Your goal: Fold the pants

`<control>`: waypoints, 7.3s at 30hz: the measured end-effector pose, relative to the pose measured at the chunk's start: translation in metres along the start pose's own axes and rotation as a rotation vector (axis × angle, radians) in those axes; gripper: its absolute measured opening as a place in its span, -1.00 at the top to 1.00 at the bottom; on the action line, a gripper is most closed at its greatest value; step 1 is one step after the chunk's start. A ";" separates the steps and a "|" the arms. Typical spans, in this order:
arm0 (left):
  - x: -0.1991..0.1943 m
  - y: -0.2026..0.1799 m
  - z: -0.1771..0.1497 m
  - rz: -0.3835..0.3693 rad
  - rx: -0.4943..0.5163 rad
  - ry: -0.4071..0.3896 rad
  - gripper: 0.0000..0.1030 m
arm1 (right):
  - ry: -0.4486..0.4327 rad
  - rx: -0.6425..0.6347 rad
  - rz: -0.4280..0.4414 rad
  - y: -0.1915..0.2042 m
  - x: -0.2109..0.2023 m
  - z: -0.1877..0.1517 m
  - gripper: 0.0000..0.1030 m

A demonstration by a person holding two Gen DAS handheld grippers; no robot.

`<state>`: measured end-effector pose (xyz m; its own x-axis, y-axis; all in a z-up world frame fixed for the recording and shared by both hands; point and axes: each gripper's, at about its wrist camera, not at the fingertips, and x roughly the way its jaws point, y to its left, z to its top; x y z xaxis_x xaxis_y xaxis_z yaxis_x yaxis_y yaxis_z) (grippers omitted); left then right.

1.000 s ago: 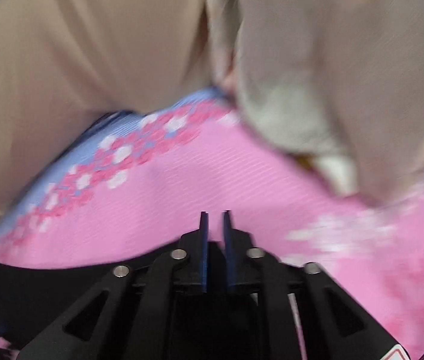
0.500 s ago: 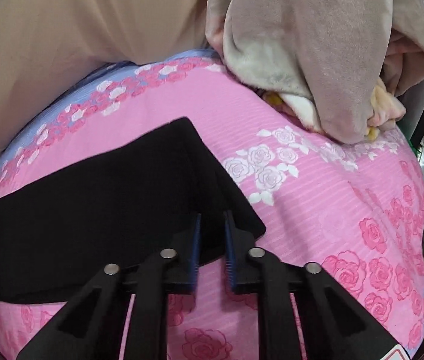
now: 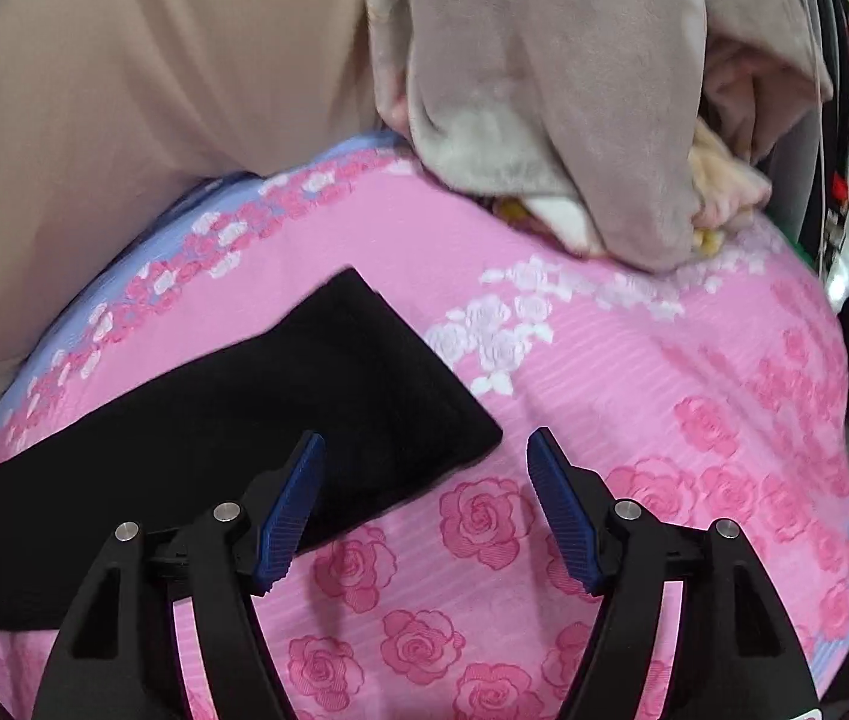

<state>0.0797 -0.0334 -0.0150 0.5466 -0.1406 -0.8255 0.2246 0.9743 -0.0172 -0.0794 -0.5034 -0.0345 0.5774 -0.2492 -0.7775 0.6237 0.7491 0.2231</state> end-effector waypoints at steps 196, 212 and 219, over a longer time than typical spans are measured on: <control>-0.007 0.113 -0.008 -0.100 -0.256 -0.017 -0.90 | 0.057 -0.367 0.399 0.225 -0.051 -0.104 0.02; 0.001 0.070 -0.042 0.099 0.017 0.000 -0.90 | 0.116 -0.468 0.341 0.254 -0.017 -0.131 -0.11; 0.021 0.089 -0.012 -0.055 -0.073 -0.043 -0.62 | 0.141 -0.378 0.409 0.262 -0.012 -0.118 0.40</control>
<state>0.1009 0.0522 -0.0408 0.5696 -0.1997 -0.7973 0.1967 0.9750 -0.1037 0.0149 -0.2318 -0.0361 0.6401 0.1715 -0.7489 0.1178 0.9413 0.3163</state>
